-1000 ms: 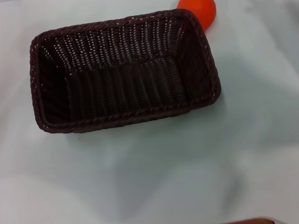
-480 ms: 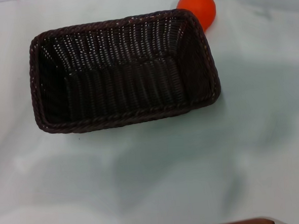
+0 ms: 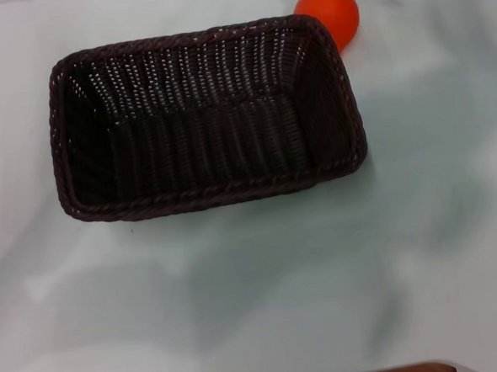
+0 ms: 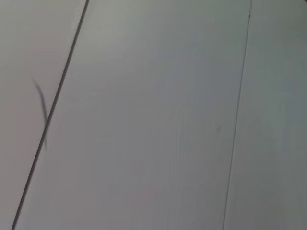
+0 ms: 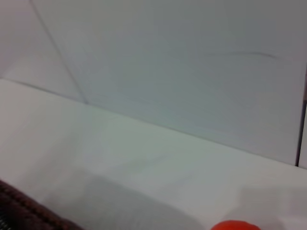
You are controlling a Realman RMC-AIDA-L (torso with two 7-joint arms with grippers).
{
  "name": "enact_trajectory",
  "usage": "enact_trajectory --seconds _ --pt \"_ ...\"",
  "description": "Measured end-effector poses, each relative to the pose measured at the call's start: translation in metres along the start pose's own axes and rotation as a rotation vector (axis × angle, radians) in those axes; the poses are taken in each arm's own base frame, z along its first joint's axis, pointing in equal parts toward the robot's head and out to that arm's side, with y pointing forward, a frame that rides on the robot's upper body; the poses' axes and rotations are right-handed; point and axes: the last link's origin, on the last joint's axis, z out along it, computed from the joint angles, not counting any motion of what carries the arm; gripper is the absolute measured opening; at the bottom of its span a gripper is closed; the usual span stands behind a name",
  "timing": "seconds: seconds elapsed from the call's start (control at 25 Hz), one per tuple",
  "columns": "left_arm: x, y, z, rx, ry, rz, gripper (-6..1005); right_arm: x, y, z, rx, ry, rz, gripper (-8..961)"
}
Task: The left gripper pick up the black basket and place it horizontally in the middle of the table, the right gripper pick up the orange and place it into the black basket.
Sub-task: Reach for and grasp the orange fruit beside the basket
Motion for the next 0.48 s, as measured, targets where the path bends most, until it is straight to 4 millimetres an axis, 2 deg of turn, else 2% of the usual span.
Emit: enact_trajectory --seconds 0.28,0.48 --pt "-0.005 0.000 -0.003 0.015 -0.010 -0.020 539 -0.015 -0.004 0.048 -0.090 0.023 0.052 925" --pt "-0.008 0.001 -0.003 0.020 -0.022 -0.033 540 -0.023 -0.008 0.064 -0.121 0.020 0.061 919"
